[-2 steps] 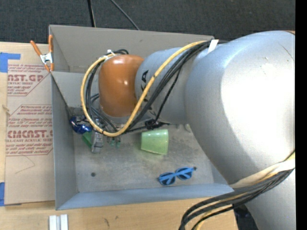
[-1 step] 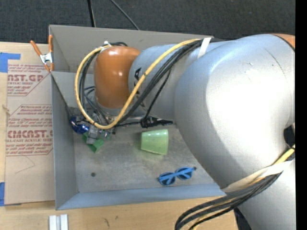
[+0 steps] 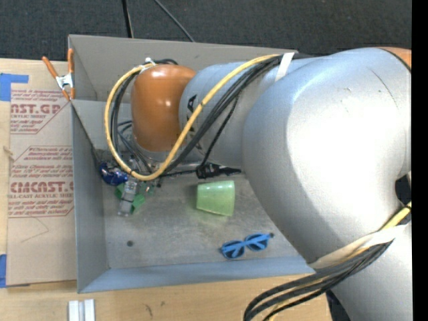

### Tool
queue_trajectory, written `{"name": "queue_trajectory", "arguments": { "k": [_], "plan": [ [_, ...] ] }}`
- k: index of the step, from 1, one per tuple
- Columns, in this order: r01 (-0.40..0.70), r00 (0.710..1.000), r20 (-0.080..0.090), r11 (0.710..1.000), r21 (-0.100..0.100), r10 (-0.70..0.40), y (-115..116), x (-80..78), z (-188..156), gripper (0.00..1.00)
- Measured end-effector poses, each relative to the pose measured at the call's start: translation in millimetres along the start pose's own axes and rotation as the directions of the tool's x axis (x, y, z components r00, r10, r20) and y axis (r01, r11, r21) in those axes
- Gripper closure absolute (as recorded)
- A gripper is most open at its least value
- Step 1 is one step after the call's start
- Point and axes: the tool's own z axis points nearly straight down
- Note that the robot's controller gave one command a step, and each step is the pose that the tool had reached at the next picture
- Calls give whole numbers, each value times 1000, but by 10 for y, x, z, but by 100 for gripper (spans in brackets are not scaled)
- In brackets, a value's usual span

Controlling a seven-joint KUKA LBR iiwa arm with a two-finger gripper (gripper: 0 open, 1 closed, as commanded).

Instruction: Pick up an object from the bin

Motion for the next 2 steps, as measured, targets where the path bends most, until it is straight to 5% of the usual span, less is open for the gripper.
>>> {"name": "queue_trajectory", "arguments": {
  "k": [1,2],
  "plan": [
    [-10,1000,9,1000,-4,10,19,-110,256,0],
    [-10,1000,6,1000,-3,10,16,-103,254,100]
  ]
}}
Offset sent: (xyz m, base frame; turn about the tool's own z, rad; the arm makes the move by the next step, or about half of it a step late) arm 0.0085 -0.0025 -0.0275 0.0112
